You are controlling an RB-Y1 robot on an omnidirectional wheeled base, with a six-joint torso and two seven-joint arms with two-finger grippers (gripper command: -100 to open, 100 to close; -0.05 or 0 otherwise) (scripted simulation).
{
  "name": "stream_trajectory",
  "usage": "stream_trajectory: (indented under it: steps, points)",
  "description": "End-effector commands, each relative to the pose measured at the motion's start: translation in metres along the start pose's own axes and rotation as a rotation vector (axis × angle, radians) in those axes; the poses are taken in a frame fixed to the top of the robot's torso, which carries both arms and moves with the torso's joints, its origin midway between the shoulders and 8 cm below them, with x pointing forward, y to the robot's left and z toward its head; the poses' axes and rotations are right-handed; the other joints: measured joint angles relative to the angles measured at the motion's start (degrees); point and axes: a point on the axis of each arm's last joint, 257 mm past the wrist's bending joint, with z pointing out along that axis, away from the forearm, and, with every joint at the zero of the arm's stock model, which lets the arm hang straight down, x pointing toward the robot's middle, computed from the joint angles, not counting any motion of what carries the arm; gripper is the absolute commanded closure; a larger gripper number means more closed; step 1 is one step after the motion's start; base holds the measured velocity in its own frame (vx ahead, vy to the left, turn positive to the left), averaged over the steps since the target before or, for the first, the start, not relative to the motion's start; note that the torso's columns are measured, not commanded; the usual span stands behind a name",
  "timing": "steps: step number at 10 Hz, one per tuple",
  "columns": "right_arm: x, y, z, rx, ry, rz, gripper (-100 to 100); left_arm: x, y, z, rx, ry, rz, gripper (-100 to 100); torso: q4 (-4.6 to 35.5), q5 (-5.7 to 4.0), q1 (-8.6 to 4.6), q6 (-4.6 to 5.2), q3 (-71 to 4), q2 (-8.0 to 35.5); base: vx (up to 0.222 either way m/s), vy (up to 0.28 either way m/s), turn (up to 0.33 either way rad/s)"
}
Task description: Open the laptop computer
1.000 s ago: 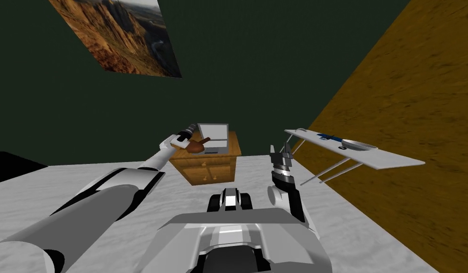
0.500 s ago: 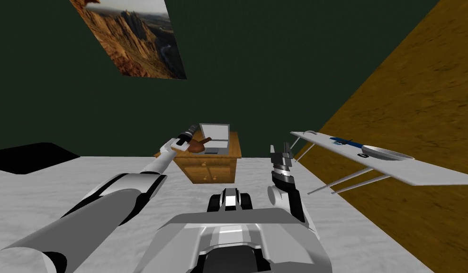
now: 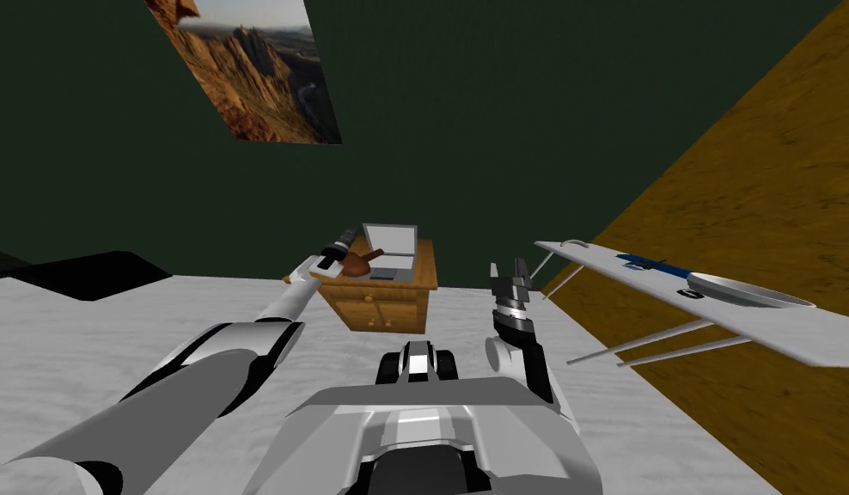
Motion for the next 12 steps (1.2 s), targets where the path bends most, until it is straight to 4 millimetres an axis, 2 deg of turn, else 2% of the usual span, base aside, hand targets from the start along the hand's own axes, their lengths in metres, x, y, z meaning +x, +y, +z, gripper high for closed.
stream_trajectory:
  steps: [1,2,3,4,5,6,11,12]
  points:
    - [0.0,0.0,0.0,0.0,0.0,0.0,0,0.0,0.001,-0.011,0.035,-0.014,-0.002,100,-0.02,0.02,-0.01,-0.1,-0.02,-0.05,0.039,-0.069,0.143]
    - [0.0,0.0,0.0,0.0,0.0,0.0,0,0.001,-0.003,-0.012,0.051,-0.013,-0.002,100,-0.02,-0.01,-0.04,-0.01,-0.03,-0.05,0.02,-0.043,-0.005]
    - [0.0,0.0,0.0,0.0,0.0,0.0,0,0.001,0.004,-0.024,0.058,-0.03,-0.001,100,0.0,0.0,0.01,0.0,0.0,0.0,0.036,-0.067,0.212]
    - [0.0,0.0,0.0,0.0,0.0,0.0,0,0.001,-0.004,-0.024,0.09,-0.028,0.0,100,-0.01,0.01,-0.03,-0.11,0.0,-0.03,0.036,-0.081,0.126]
    - [0.0,0.0,0.0,0.0,0.0,0.0,0,0.0,0.0,-0.021,0.071,-0.026,0.0,100,0.0,-0.01,-0.07,-0.01,-0.01,-0.02,0.013,-0.033,0.009]
    - [0.0,0.0,0.0,0.0,0.0,0.0,0,0.005,-0.007,-0.011,0.067,-0.027,-0.008,-100,0.01,0.02,0.07,-0.01,0.02,0.03,0.007,0.029,-0.002]
    - [0.0,0.0,0.0,0.0,0.0,0.0,0,0.018,-0.026,0.018,0.043,-0.021,-0.026,-100,-0.01,0.0,-0.05,-0.05,-0.01,-0.04,-0.001,0.066,-0.004]
    - [0.0,0.0,0.0,0.0,0.0,0.0,0,0.024,-0.035,0.029,0.035,-0.016,-0.032,-100,-0.02,-0.02,-0.11,-0.03,-0.03,-0.05,-0.002,0.066,-0.005]
